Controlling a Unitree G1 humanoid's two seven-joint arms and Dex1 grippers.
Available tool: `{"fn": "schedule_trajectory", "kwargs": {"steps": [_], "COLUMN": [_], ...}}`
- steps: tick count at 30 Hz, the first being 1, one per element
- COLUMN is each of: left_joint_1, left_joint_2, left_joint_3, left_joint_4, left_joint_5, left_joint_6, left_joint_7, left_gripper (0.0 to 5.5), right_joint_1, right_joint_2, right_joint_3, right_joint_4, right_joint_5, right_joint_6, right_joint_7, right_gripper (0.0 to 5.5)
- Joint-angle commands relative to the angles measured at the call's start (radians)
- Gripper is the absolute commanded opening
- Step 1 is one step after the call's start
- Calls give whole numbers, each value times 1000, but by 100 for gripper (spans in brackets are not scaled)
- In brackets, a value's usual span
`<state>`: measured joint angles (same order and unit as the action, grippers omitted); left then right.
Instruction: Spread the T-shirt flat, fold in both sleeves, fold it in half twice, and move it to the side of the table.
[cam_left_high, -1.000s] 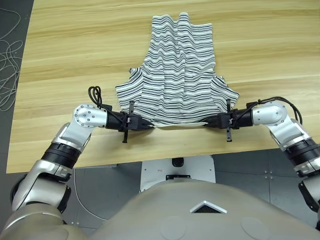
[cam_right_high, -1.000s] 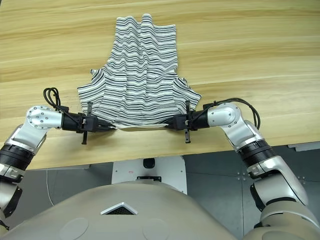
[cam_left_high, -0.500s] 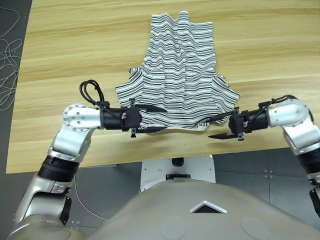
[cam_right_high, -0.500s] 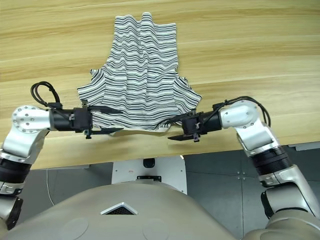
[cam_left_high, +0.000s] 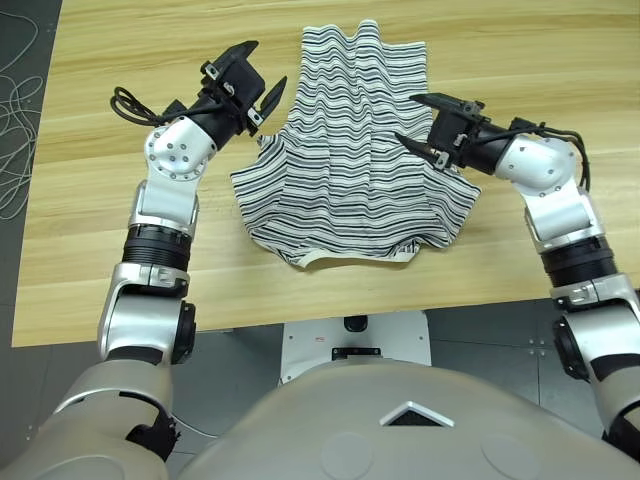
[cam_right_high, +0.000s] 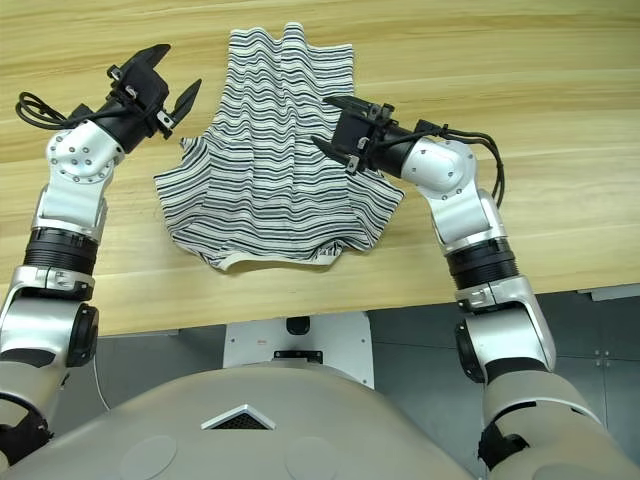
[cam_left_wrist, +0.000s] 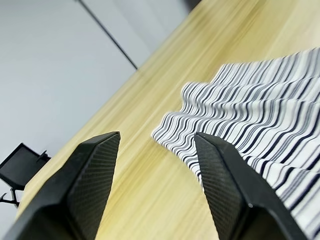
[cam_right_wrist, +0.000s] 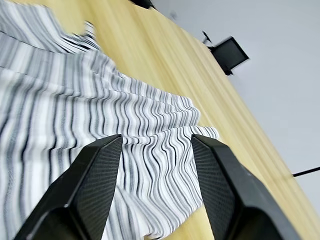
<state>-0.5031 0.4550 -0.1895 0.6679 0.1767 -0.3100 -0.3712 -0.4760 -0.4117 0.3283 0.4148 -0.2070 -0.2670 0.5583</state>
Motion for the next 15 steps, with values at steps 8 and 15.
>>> {"fn": "schedule_trajectory", "kwargs": {"steps": [8,15], "left_joint_1": [-120,-109], "left_joint_2": [-90,-30], "left_joint_3": [-132,-176], "left_joint_4": [392,416], "left_joint_5": [182,276], "left_joint_6": [-118,-130], "left_joint_7": [73,122], "left_gripper": [276,276], "right_joint_1": [-235,-256], "right_joint_2": [187,153], "right_joint_3": [66,98], "right_joint_4": [683,830], "right_joint_5": [-188,-252], "right_joint_6": [-39,-34], "right_joint_7": [-289,-347], "right_gripper": [254,254]}}
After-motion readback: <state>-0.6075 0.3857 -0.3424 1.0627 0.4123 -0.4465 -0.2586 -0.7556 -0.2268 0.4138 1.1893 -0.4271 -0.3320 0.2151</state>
